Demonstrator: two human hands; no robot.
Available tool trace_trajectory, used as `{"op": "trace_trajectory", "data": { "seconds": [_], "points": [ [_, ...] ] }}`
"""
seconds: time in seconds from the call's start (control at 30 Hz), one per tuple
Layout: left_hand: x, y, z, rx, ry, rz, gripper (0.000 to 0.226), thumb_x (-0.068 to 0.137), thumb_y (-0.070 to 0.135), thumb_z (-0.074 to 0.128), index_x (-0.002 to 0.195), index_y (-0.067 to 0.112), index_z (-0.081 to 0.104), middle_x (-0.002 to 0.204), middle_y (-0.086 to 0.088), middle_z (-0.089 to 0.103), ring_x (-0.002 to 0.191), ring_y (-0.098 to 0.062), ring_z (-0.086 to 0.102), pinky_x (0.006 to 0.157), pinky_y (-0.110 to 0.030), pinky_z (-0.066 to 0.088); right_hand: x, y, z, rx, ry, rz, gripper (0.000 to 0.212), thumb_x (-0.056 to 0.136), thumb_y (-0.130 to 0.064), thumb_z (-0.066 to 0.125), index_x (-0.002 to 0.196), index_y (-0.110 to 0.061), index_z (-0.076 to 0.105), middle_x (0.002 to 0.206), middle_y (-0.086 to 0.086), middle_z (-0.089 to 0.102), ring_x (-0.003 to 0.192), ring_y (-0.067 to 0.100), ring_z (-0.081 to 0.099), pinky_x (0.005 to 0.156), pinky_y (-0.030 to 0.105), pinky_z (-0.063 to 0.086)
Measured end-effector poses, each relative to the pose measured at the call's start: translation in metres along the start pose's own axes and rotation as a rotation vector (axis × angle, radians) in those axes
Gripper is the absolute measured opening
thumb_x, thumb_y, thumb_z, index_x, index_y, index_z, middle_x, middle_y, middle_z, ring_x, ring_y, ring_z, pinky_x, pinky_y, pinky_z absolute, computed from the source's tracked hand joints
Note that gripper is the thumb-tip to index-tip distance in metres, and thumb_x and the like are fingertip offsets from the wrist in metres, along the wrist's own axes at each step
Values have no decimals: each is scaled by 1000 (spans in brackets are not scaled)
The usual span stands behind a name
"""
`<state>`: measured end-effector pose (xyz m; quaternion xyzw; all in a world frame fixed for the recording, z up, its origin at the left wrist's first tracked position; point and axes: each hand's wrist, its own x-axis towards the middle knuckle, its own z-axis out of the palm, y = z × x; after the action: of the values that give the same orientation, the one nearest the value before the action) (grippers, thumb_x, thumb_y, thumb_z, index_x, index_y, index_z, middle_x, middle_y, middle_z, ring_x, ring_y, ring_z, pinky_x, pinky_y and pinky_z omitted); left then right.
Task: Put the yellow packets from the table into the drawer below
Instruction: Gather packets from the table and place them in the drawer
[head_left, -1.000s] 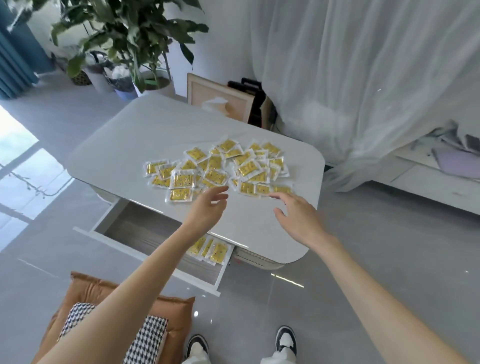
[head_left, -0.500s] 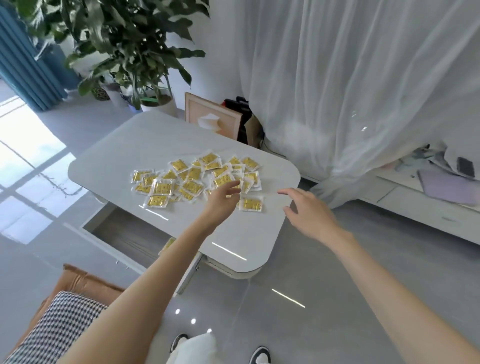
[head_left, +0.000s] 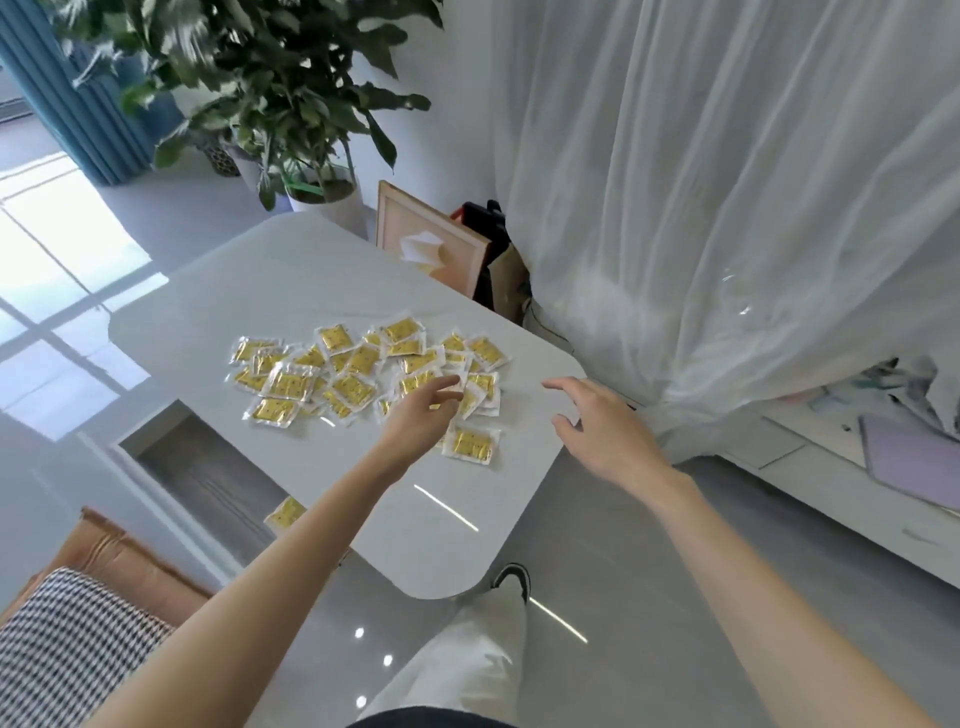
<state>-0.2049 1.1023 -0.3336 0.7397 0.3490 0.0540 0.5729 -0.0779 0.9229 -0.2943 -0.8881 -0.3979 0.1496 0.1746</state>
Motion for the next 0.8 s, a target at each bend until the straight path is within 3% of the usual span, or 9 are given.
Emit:
{"op": "trace_trajectory", "data": {
  "seconds": [0.13,0.2,0.33,0.47,0.63,0.8],
  "points": [
    [59,5,25,-69,35,-59,40,96,15,46,135,21,49,122,3,62,111,-16,57,80,-22,44,59,34,-9,-57,-54,-58,42,97,-22,43,138,-29,43,141,-12,45,119,16,49,86,33,45],
    [88,10,38,-96,51,-103,41,95,13,45,135,20,50,123,0,62,112,-18,57,86,-26,46,89,52,-15,-74,-91,-72,43,97,-22,43,139,-29,42,142,-12,45,124,16,45,88,32,45],
    [133,28,58,-129,62,-173,42,95,11,43,137,17,48,125,-2,62,105,-15,57,86,-26,42,140,77,-22,-116,-182,-120,44,97,-22,43,140,-28,41,144,-11,43,127,16,43,94,32,42],
    [172,43,72,-176,98,-234,40,96,10,42,135,16,48,125,-5,62,98,-16,57,86,-28,44,193,97,-28,-109,-245,-161,44,97,-22,42,141,-28,39,145,-12,42,129,15,41,91,29,39],
    [216,49,81,-241,213,-322,40,97,7,40,135,14,49,123,-6,63,88,-11,57,74,-20,46,263,120,-22,-78,-353,-230,43,97,-20,41,140,-27,39,144,-9,42,130,16,40,98,33,42],
    [248,49,88,-327,382,-412,41,96,5,38,134,14,49,122,-7,63,96,-17,57,71,-22,45,332,144,-4,-78,-460,-291,45,95,-19,43,140,-23,41,144,-4,43,129,19,43,101,35,42]
  ]
}}
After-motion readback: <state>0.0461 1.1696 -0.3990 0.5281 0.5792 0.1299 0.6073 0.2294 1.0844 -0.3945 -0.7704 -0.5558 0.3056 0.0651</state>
